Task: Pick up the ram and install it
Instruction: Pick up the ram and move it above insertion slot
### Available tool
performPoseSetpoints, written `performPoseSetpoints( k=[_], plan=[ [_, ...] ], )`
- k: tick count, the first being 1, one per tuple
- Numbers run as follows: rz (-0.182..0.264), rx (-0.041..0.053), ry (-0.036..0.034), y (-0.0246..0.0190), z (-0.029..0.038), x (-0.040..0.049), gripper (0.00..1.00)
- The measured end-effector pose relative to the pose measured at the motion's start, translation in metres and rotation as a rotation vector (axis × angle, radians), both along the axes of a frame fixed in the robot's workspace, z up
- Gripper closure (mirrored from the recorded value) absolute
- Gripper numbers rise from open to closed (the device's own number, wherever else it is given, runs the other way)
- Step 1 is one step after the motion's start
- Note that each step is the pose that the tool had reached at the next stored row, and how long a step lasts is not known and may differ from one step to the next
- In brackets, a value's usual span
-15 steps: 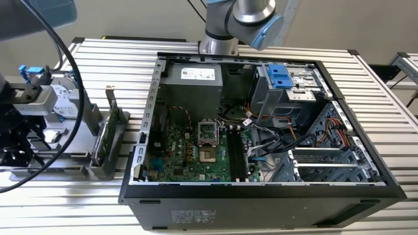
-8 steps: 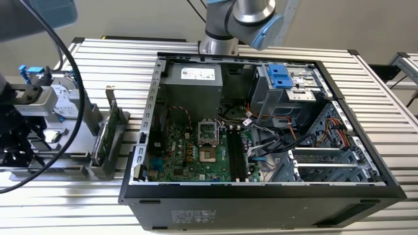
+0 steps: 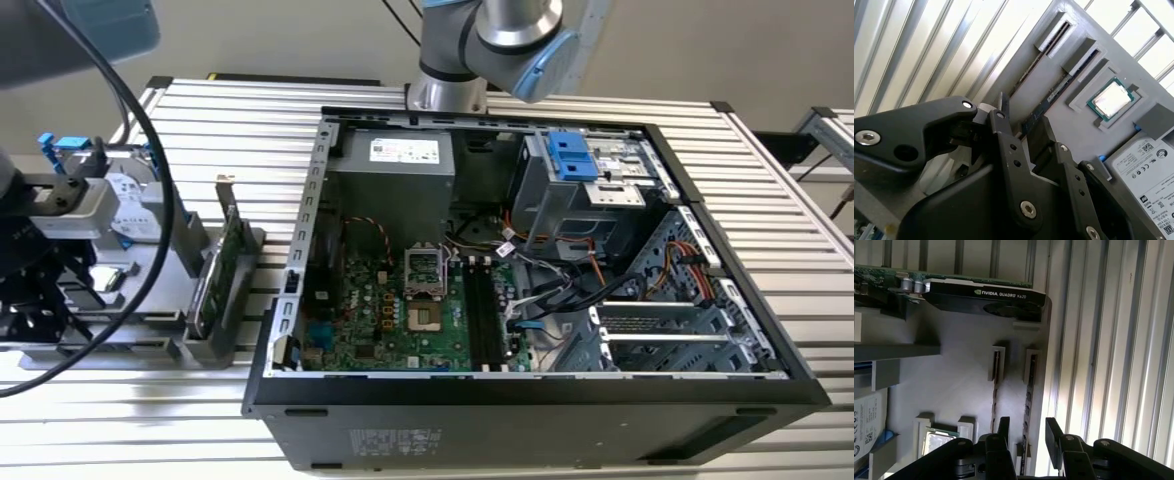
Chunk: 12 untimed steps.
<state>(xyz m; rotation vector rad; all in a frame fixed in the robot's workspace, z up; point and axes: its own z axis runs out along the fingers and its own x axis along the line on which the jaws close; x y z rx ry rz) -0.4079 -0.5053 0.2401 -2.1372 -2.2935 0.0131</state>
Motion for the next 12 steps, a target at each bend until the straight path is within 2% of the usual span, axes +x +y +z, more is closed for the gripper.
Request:
performPoseSetpoints(
  k=[12],
  plan=[
    [0.0,-0.0003,0.0,0.0,-0.0061,-0.0003,0.0]
  ],
)
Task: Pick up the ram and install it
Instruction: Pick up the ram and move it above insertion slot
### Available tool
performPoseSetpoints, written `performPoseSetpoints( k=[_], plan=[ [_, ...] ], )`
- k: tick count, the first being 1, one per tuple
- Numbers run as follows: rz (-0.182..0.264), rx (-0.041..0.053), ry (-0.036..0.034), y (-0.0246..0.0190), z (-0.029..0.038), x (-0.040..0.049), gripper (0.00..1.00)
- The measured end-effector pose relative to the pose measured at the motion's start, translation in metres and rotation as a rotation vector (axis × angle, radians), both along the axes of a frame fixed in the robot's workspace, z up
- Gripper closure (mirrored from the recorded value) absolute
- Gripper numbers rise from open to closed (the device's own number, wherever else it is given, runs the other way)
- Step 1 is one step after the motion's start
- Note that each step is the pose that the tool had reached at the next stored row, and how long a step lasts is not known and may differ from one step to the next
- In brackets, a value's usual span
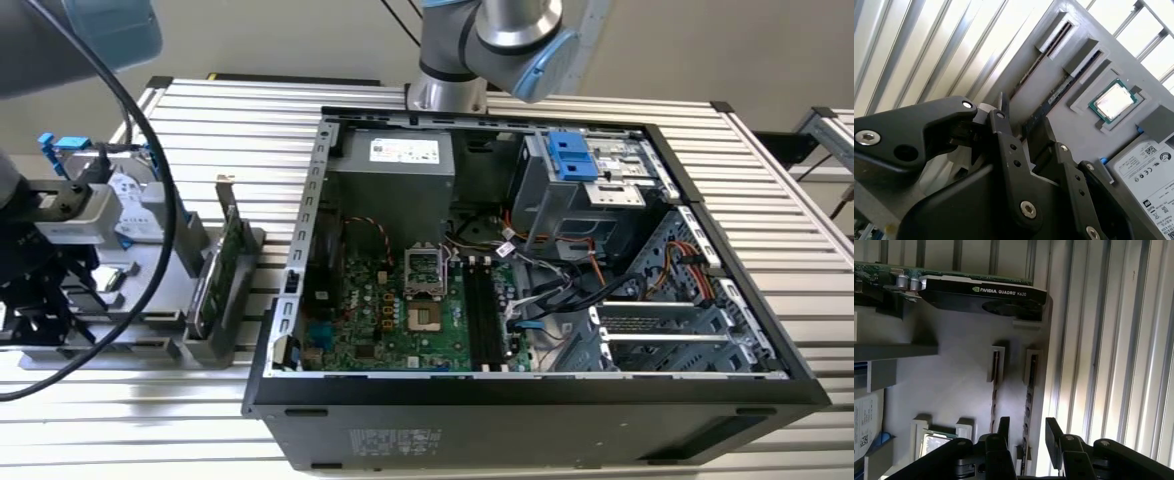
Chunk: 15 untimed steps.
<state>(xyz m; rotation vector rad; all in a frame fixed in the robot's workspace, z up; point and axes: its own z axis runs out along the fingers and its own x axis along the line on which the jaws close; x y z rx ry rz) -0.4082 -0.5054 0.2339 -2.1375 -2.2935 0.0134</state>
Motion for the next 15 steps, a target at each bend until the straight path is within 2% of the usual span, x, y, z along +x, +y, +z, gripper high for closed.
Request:
performPoseSetpoints(
  k=[15],
  plan=[
    [-0.007,-0.0069,0.0001,0.0,-0.016,-0.0015,0.0]
  ],
)
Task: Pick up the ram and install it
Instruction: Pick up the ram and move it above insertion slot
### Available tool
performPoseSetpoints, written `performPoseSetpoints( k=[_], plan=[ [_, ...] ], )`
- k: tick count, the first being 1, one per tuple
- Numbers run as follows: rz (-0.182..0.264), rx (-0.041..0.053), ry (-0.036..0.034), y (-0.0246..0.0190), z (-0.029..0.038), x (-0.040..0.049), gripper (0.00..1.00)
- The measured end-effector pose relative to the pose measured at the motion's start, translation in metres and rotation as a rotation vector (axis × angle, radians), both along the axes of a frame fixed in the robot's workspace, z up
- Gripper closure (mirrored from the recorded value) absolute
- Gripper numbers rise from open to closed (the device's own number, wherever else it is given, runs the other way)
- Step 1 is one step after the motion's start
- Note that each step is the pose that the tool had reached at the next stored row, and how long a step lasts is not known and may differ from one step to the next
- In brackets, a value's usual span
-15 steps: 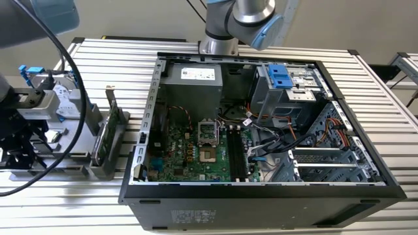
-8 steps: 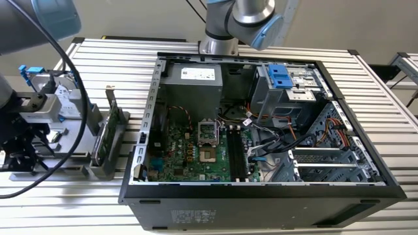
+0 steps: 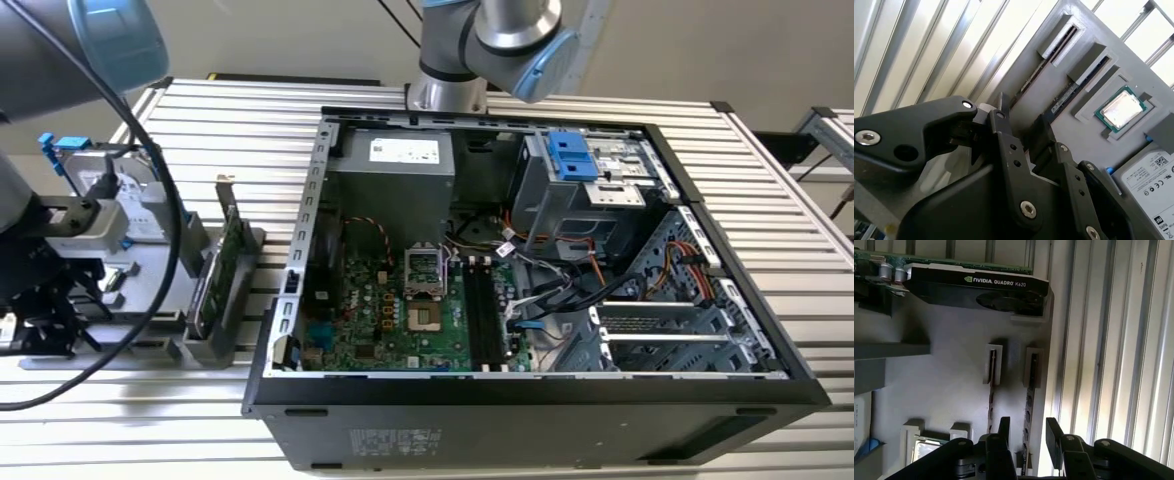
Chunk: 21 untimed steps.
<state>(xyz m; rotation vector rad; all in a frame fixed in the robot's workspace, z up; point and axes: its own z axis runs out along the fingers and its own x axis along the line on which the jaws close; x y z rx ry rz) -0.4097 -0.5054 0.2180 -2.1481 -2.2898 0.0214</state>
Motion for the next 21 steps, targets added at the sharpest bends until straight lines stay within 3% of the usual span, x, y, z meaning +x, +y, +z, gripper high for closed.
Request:
performPoseSetpoints(
  k=[21],
  plan=[
    [-0.006,-0.009,-0.0002,0.0,-0.019,-0.0004,0.0]
  ],
)
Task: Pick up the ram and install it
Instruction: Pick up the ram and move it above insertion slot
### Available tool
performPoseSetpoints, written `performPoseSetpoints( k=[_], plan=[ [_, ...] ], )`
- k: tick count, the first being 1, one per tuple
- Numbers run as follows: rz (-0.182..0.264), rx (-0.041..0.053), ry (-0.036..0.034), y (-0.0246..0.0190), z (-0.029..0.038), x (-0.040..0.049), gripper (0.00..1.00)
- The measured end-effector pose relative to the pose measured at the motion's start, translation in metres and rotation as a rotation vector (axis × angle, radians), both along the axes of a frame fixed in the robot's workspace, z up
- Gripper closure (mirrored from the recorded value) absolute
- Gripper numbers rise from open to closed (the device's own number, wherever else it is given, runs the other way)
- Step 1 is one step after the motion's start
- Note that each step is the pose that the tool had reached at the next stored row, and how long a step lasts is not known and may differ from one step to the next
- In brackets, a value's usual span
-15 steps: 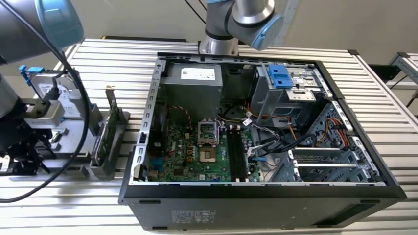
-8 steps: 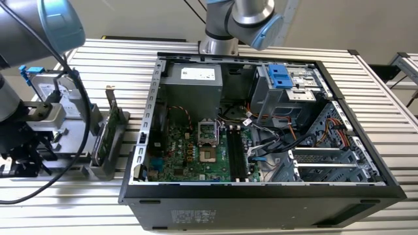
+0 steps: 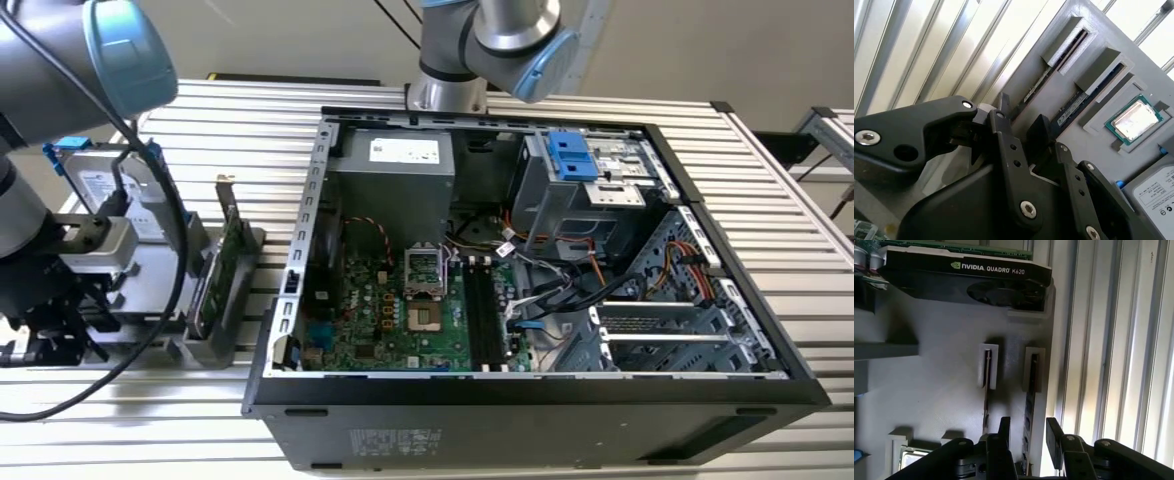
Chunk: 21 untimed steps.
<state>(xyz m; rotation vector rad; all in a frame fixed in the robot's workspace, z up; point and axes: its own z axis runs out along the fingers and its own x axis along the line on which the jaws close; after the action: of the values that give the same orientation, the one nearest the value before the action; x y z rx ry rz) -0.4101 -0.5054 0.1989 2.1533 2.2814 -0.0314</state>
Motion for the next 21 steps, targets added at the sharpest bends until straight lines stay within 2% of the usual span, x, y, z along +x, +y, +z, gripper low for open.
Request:
performPoseSetpoints(
  k=[6,12,13,21],
  plan=[
    [0.0,-0.0013,0.0001,0.0,-0.0048,-0.0001,0.0],
    [0.0,-0.0015,0.0001,0.0,-0.0048,-0.0001,0.0],
    [0.0,-0.0015,0.0001,0.0,-0.0049,-0.0001,1.0],
    [0.001,-0.0018,0.0001,0.0,-0.0049,-0.0001,1.0]
  ],
)
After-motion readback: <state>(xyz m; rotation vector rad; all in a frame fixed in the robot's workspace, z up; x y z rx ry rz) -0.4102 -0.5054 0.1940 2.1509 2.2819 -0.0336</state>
